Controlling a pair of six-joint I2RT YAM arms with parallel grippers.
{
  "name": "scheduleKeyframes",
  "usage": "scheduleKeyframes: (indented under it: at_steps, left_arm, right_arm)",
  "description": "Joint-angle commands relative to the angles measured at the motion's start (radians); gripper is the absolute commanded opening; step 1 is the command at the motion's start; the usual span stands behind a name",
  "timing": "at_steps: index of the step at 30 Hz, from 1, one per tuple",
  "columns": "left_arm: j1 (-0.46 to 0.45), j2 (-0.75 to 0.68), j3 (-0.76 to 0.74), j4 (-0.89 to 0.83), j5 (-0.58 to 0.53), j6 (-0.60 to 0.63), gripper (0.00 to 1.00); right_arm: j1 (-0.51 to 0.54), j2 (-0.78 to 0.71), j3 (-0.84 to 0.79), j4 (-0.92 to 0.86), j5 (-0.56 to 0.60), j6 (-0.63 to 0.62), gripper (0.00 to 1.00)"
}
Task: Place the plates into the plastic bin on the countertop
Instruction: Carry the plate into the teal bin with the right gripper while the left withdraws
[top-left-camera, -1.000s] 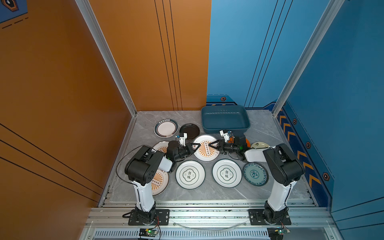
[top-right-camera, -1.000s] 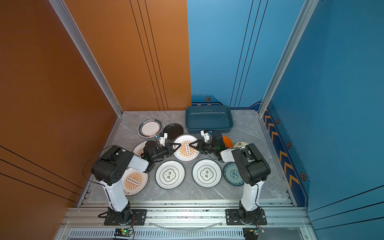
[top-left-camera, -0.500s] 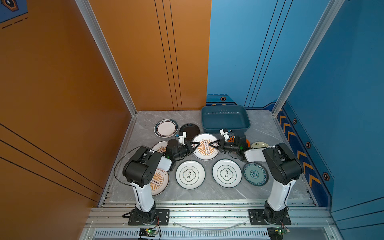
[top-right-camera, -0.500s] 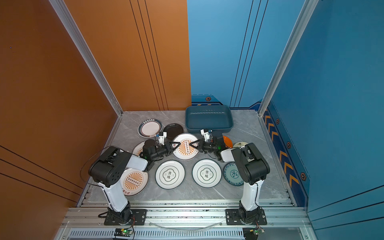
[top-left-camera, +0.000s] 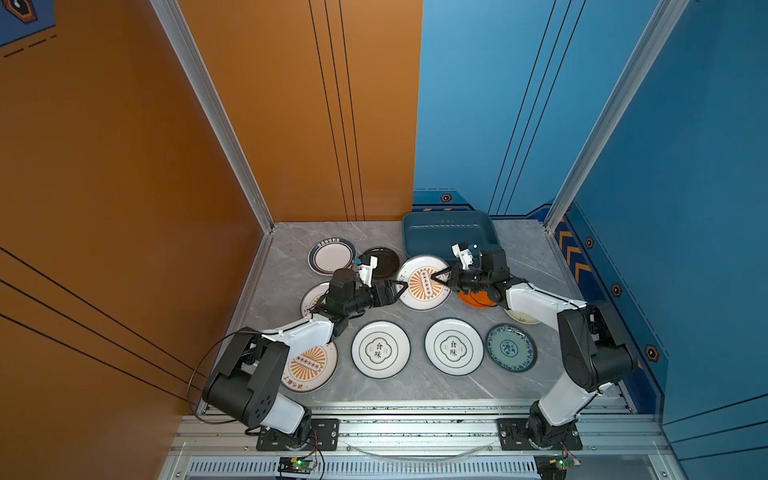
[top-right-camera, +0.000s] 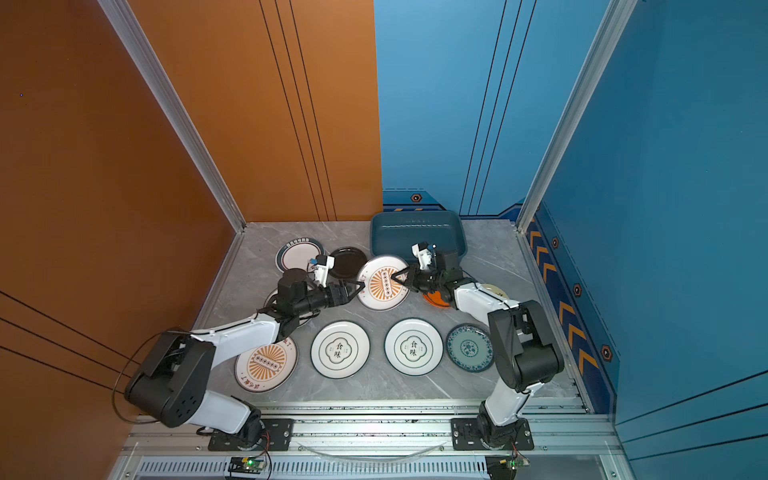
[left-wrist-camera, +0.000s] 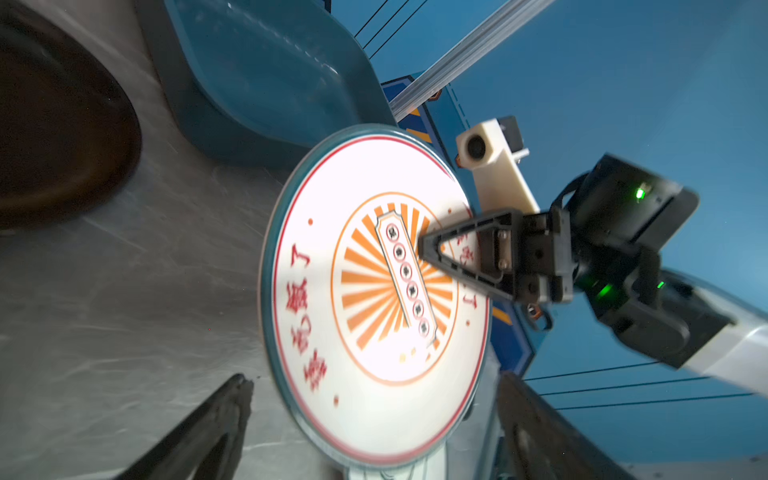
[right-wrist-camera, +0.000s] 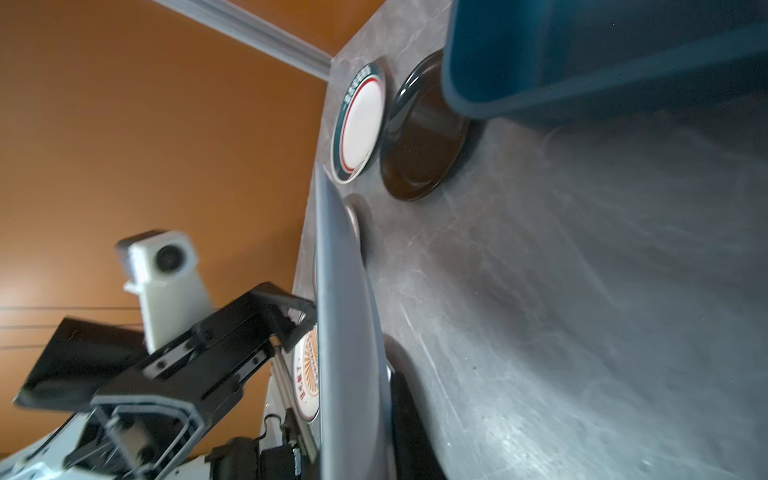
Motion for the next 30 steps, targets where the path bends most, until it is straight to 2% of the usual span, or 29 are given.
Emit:
scheduleKeyframes:
  at_steps: [1,6,9,14,18,22,27,30]
  left_arm:
    - [-0.005,-0.124,0.046,-0.306,-0.167,0.222,0.98]
    - [0.025,-0.235,0.123,-0.612,-0.415,0.331,0.98]
    - [0.059,-0.270,0.128,-0.681,-0.537,0.301,0.98]
    - [0.154,-0.293,0.058,-0.642,-0.481,0.219,0.98]
    - [0.225,-0.324,0.012,-0.680,-0.525,0.189,0.98]
    - [0.316,-0.373,-0.047,-0.722,-0.564,0.160,0.98]
    - [0.366,-0.406,-0.077,-0.740,-0.631,0.159,0.98]
    - [0.380,-0.393,-0.077,-0.739,-0.629,0.154,0.98]
  right_arm:
    - [-0.051,0.001,0.124,-0.177,0.063,-0.066,0.00]
    - [-0.119,0.097,0.309,-0.210,0.107,-0.022,0.00]
    - [-0.148,0.196,0.443,-0.218,0.144,0.009,0.00]
    - [-0.180,0.391,0.671,-0.246,0.172,0.063,0.00]
    - [-0.181,0.543,0.887,-0.334,0.186,0.063,0.00]
    - [-0.171,0.638,1.030,-0.394,0.202,0.065,0.00]
    - [-0.161,0.723,1.111,-0.410,0.223,0.101,0.00]
    - [-0.155,0.762,1.123,-0.387,0.228,0.140,0.00]
